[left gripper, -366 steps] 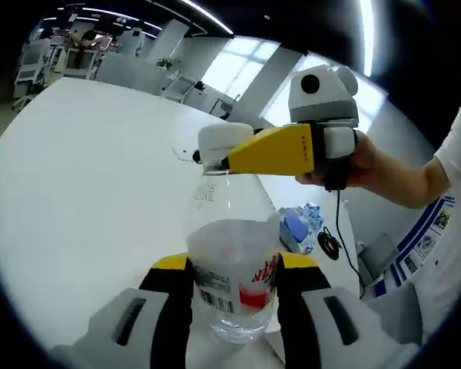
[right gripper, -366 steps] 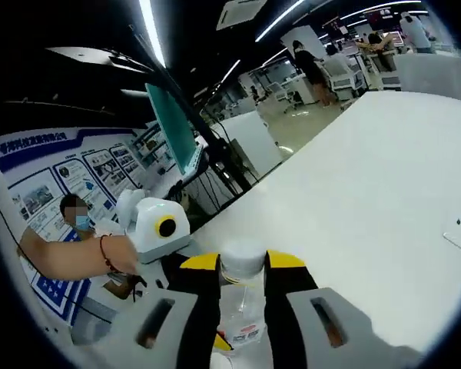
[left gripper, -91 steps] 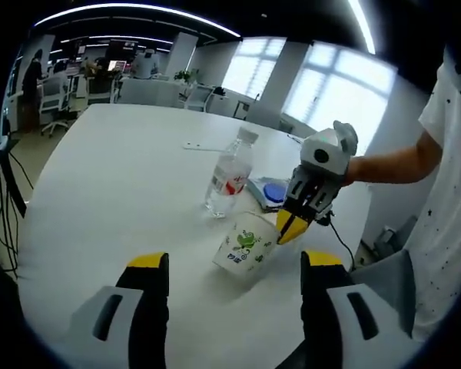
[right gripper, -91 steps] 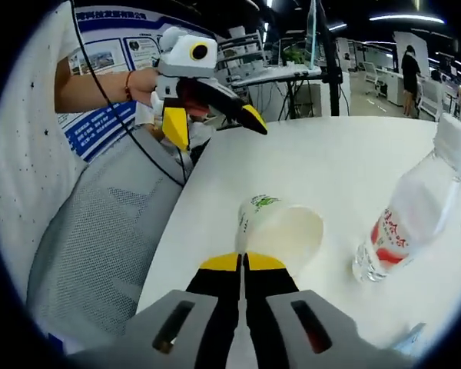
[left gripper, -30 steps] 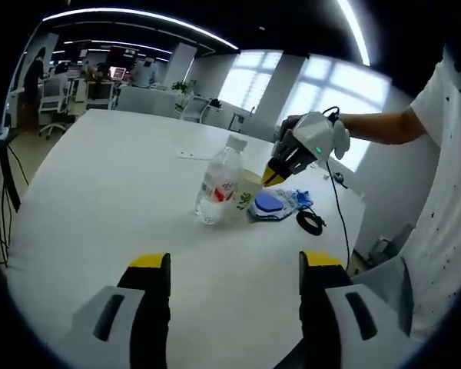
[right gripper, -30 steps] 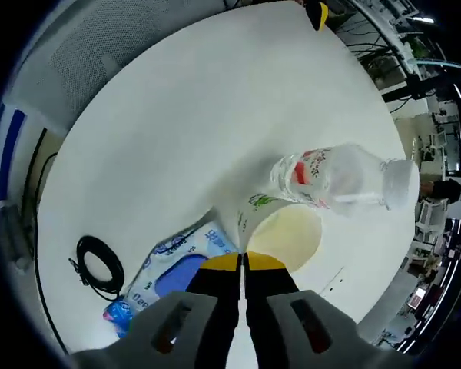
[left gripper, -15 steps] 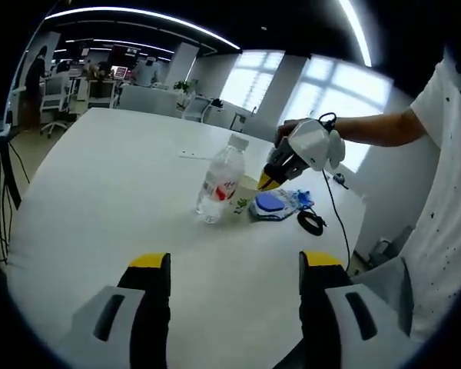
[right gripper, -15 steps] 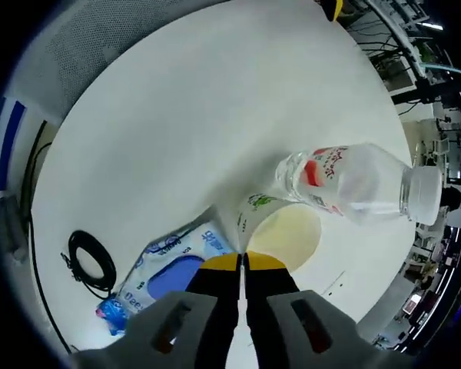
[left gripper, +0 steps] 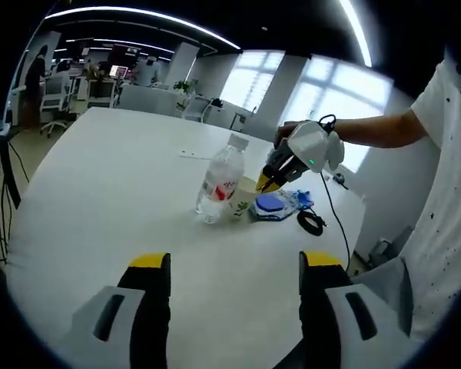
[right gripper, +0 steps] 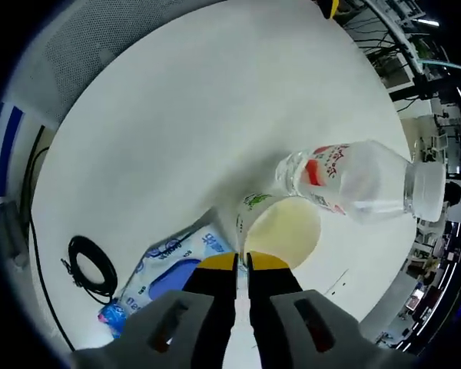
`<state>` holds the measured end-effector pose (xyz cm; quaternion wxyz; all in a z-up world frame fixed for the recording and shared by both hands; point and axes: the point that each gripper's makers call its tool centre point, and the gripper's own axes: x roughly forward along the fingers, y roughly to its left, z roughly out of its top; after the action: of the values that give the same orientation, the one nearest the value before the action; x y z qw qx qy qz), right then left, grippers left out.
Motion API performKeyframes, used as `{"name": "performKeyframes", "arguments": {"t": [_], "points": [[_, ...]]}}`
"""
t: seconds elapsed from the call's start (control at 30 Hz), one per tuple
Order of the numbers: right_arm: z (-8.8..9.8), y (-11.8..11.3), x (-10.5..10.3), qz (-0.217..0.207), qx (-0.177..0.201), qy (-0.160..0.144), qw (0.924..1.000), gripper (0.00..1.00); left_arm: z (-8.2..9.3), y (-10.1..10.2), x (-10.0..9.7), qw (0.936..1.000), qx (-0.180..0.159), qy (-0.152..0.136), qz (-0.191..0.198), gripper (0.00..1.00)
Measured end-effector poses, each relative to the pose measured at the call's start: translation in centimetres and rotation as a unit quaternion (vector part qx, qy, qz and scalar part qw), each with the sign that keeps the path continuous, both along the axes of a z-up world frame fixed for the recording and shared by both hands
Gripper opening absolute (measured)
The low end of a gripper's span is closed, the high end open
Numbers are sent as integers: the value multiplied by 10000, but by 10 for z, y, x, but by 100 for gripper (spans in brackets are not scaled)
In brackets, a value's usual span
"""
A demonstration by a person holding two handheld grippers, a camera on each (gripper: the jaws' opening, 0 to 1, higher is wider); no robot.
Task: Arrange the tabletop items into an orderly group along one side of the table until the central work area is clear of visible clutter.
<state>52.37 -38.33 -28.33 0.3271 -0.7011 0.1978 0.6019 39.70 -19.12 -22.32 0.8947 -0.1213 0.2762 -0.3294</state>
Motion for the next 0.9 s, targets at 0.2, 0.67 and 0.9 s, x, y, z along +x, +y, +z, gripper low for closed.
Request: {"name": "performKeyframes", "arguments": {"t": [0.2,0.67,0.9], "points": [[1,0,1,-17,36,-28,10000,7,-1,-1,-1,10000,-6,2,-2,68],[6,-5,-4,-278,165,93,9994,19,4,-4,-1,10000,7,-36,-43,69],[11,-9,-9,-454,282,140,9985,24,7,-7,0,9999,31,-67,-110,69]]}}
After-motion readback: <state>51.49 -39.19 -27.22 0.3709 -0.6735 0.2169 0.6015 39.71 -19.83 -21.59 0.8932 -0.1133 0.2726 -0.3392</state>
